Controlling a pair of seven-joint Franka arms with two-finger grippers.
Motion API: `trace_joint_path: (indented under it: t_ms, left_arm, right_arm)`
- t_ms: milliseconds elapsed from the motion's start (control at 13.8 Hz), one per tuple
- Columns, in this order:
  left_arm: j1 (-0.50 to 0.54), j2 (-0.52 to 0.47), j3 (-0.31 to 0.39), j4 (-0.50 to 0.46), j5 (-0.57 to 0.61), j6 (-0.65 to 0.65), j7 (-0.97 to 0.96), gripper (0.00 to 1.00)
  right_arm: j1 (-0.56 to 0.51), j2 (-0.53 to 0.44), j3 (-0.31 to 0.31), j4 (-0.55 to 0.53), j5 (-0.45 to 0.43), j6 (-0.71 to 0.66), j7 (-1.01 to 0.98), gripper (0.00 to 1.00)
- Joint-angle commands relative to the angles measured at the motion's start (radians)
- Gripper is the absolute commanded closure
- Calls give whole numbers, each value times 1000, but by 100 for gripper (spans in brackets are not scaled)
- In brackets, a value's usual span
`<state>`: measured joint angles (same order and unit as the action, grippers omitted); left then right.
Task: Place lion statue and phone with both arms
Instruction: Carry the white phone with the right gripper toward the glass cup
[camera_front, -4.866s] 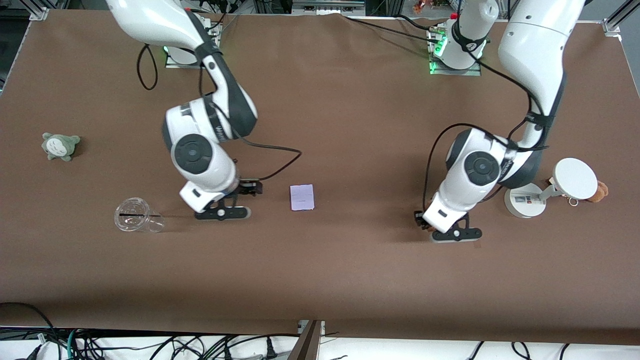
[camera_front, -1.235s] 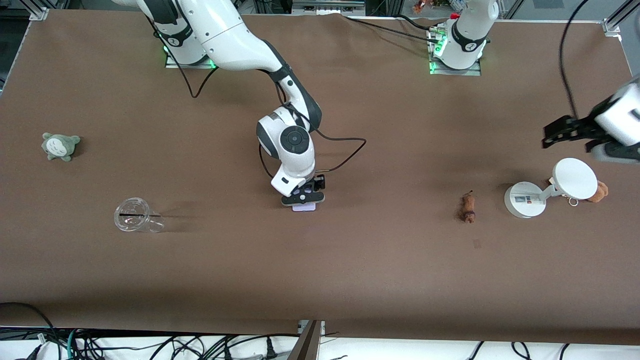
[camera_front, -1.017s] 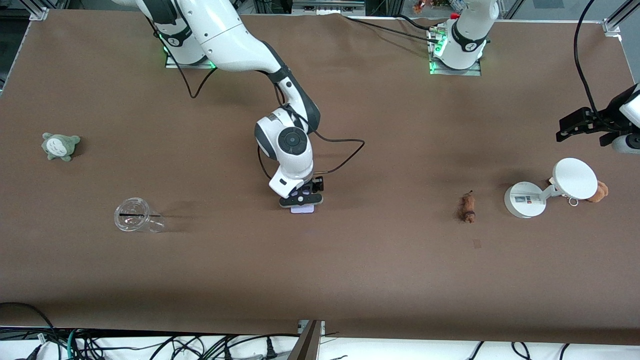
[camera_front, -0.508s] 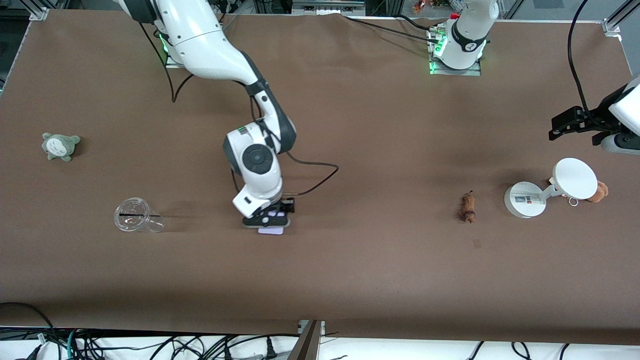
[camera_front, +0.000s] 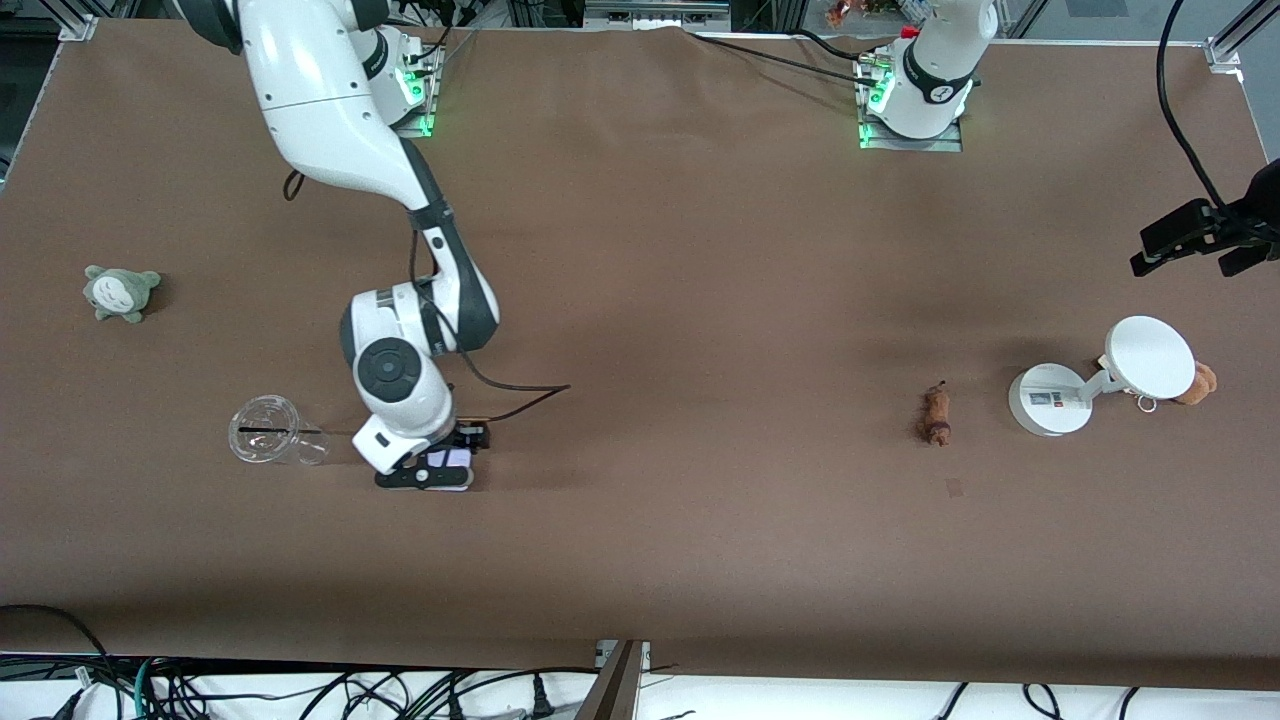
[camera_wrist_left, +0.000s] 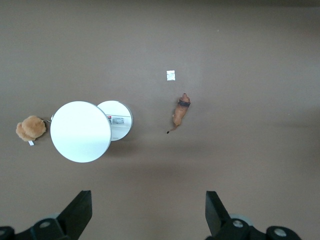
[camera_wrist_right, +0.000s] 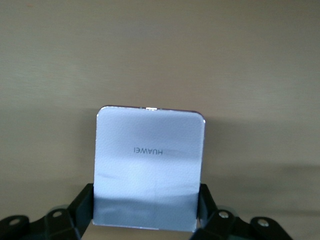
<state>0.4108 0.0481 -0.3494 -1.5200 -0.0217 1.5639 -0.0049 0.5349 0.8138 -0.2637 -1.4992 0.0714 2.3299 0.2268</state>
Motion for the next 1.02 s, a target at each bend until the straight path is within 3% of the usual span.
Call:
trace_joint_path:
  t_ms: [0, 944]
  left_arm:
    - [3, -1, -11, 20, -11, -47, -32, 0]
    - [2, 3, -13, 20, 9, -54, -33, 0]
  right_arm:
    - [-45, -73, 11, -82, 10, -11, -76, 66]
    - [-130, -85, 12, -128, 11, -35, -165, 65]
